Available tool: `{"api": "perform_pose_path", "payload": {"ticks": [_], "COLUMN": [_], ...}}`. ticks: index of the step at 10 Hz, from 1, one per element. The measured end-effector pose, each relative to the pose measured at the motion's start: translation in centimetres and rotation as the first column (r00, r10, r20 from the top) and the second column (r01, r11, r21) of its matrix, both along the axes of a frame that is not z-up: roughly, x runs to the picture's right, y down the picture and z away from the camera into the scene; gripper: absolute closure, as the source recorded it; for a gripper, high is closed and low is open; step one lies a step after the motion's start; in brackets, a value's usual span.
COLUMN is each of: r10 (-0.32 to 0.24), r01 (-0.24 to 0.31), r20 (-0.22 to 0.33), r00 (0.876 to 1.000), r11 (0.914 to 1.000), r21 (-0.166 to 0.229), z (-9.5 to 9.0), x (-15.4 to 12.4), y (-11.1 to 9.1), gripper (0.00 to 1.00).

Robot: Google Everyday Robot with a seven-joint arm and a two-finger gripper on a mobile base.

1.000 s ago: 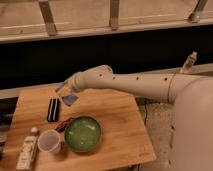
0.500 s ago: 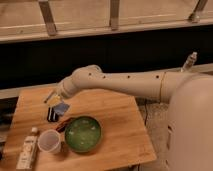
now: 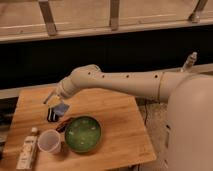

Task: Place the white sponge in the ceramic cup

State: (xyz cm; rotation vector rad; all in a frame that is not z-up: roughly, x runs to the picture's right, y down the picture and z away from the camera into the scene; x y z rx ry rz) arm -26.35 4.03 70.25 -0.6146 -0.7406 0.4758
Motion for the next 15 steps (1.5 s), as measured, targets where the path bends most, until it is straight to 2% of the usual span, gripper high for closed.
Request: {"api": "perform_pose_path", "payload": {"ticks": [1, 3, 5, 9, 11, 15], "r10": [-0.016, -0.042, -0.064, -0.061, -0.042, 0.0], "r01": [0.017, 0.042, 0.062, 0.056, 0.038, 0.001], "r20": [0.019, 0.066, 0.109, 0.14, 0.146, 0.163], "r00": [1.0, 0.997, 0.992, 0.988, 0.988, 0.987], "r11": [0.9998, 0.9991, 0.9979, 0.9977, 0.9987, 1.0], "r21": [-0.006, -0.003, 0.015, 0.039, 0.033, -0.006], "z": [0.0, -1.5, -4.0, -6.9, -7.3, -7.0], "x": [-1.0, -3.3, -5.2, -5.6, -5.3, -5.6], "y": [0.6, 2.4, 4.2, 5.8, 7.1, 10.2], "gripper": [0.8, 0.8, 0.8, 0.8, 0.8, 0.8]}}
